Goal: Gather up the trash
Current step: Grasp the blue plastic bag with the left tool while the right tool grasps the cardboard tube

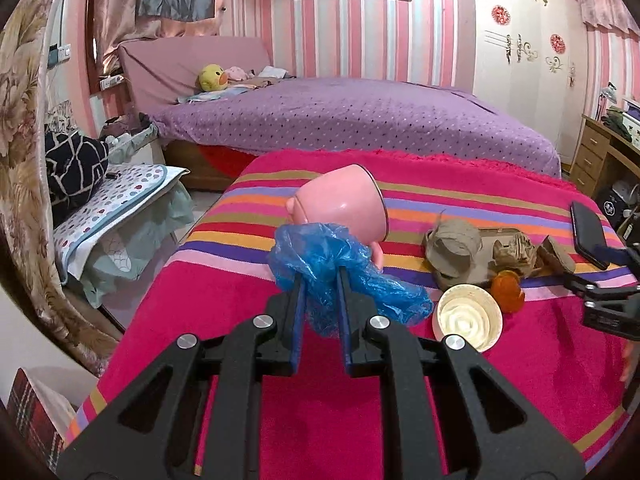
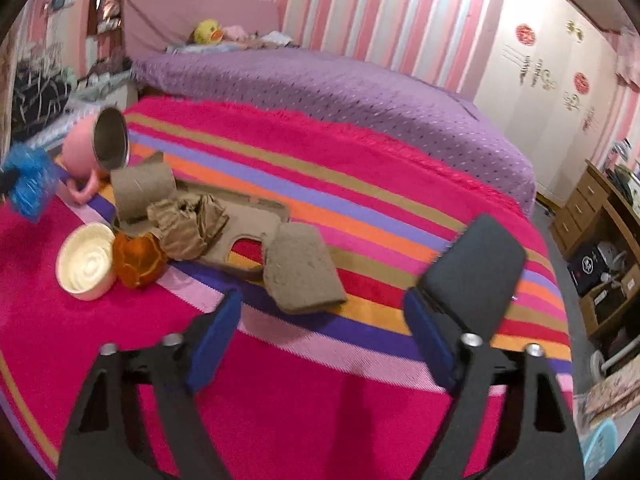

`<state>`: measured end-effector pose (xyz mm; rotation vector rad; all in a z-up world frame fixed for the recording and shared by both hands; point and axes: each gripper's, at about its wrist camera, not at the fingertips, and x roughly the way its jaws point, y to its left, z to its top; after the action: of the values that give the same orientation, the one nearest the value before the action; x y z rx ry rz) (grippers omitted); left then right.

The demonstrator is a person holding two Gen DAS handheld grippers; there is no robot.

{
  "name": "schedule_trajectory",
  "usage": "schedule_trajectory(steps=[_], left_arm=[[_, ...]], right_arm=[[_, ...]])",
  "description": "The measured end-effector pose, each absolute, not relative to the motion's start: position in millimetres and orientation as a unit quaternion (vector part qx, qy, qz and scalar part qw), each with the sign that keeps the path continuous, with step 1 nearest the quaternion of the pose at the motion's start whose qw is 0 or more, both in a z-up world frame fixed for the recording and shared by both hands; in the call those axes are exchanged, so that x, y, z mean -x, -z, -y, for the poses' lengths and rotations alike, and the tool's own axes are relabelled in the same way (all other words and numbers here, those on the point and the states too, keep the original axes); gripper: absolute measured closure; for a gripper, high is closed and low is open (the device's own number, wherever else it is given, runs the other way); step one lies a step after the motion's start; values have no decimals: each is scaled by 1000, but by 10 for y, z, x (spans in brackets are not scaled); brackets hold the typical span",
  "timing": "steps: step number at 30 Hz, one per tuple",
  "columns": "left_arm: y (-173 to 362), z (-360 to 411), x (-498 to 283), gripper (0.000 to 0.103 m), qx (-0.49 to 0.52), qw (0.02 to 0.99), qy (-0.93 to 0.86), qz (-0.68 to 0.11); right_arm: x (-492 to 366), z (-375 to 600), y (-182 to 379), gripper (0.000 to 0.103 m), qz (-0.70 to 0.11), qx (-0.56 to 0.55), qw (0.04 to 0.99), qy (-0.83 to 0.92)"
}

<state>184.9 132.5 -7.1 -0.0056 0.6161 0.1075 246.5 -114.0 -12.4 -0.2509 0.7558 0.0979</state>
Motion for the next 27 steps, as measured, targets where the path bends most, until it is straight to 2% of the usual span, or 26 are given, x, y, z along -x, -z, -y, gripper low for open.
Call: schedule_trajectory(steps=[4,6,14,27], left_arm=[[50,-1292,-1849,90,-6,952,-60,-300],[35,-1266,-1838,90,-10,953,-63,-297],[-106,-1143,-1693,90,-23,958,-68,-276],[-358,-546,-1257,90,-42,968,-23,-245]], right_arm=[[-2614,1087,216,49,-386,128,912,-60],[-2646,1065,232,63,-389,132,909,-69],[-2347,1091,74,74,-346,155,923,-69],[-1348,1860,-556,79,-304,141,942,-30]])
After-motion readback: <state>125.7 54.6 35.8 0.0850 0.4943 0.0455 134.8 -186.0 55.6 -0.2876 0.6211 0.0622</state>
